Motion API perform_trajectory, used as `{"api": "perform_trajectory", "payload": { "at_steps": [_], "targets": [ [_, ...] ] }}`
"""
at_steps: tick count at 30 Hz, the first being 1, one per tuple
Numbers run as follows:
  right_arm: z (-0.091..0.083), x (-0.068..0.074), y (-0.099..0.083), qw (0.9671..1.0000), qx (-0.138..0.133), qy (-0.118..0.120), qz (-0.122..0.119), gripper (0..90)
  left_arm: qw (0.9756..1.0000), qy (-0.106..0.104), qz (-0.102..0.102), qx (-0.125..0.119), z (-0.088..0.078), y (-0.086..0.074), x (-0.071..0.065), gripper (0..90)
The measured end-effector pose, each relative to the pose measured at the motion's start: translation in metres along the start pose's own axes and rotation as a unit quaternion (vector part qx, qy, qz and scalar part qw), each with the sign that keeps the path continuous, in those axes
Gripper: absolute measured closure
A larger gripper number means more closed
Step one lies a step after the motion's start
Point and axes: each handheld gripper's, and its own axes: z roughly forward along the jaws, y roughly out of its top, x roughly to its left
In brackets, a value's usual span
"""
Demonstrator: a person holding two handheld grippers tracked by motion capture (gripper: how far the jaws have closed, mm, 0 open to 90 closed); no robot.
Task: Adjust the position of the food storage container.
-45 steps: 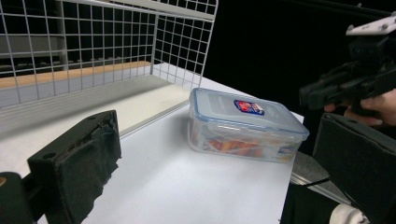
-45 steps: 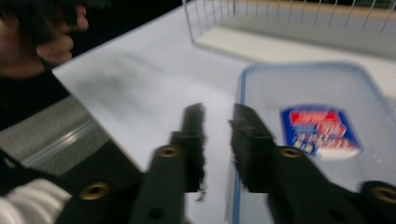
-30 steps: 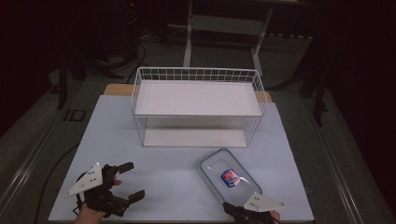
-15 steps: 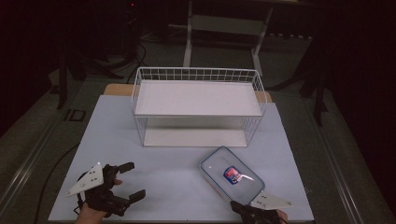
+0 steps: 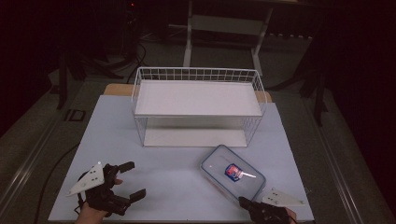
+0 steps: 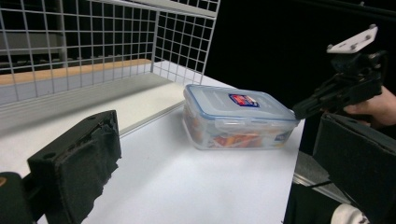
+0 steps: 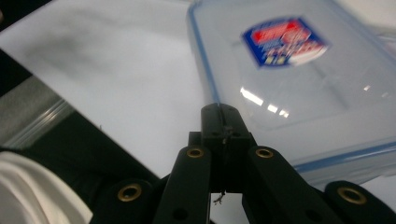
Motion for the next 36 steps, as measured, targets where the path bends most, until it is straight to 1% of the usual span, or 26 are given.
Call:
{"api": "perform_trajectory", "payload": {
  "at_steps": [1,3,6,7,9,12,14,16,18,21,23,26,27,31,36],
  "targets": [
    [0.001,0.0,-0.002,1.0,0.007,0.002,0.0,90.0,1.0,-0.001,0.001,0.002,0.0,0.0,0.0,0.3],
    [0.002,0.002,-0.003,0.9999,0.013,0.004,-0.009,90.0,1.0,-0.002,0.001,0.004,0.001,-0.001,0.0,0.4],
    [0.005,0.004,-0.004,0.9996,0.021,0.006,-0.015,90.0,1.0,-0.002,0.001,0.002,0.0,-0.001,0.001,0.3],
    [0.007,0.004,-0.004,0.9995,0.025,0.003,-0.017,90.0,1.0,-0.003,0.001,0.003,0.0,-0.001,0.001,0.4],
    [0.007,0.002,-0.004,0.9995,0.028,0.005,-0.012,90.0,1.0,-0.002,0.0,0.003,0.0,-0.001,0.001,0.4],
    [0.006,0.0,-0.004,0.9994,0.032,-0.008,-0.014,90.0,1.0,-0.003,0.001,0.004,0.0,-0.001,0.0,0.3],
    [0.005,-0.005,-0.005,0.9995,0.031,-0.012,0.002,90.0,1.0,-0.002,0.003,0.005,0.0,0.0,0.0,0.3],
    [0.003,-0.01,-0.005,0.9994,0.03,-0.018,0.006,90.0,1.0,-0.003,0.003,0.005,0.0,0.0,0.0,0.4],
    [0.001,-0.017,-0.004,0.9993,0.025,-0.022,0.019,90.0,1.0,-0.002,0.003,0.005,0.0,0.0,0.0,0.4],
    [-0.001,-0.026,-0.003,0.9989,0.021,-0.036,0.022,90.0,1.0,-0.002,0.003,0.004,0.001,0.0,0.0,0.3],
    [-0.001,-0.031,-0.001,0.9986,0.02,-0.043,0.023,90.0,1.0,-0.003,0.003,0.005,0.001,0.0,0.0,0.4],
    [-0.001,-0.04,0.001,0.9981,0.017,-0.051,0.031,90.0,1.0,-0.002,0.003,0.005,0.001,0.0,0.0,0.4],
    [-0.001,-0.042,0.002,0.9977,0.016,-0.058,0.03,90.0,1.0,-0.002,0.003,0.005,0.001,0.0,0.0,0.3],
    [0.001,-0.053,0.006,0.9967,0.012,-0.074,0.032,90.0,1.0,-0.003,0.003,0.004,0.001,0.0,0.0,0.4],
    [0.001,-0.066,0.011,0.9946,0.004,-0.096,0.039,90.0,1.0,-0.003,0.003,0.005,0.001,0.0,0.0,0.4]
  ]
}}
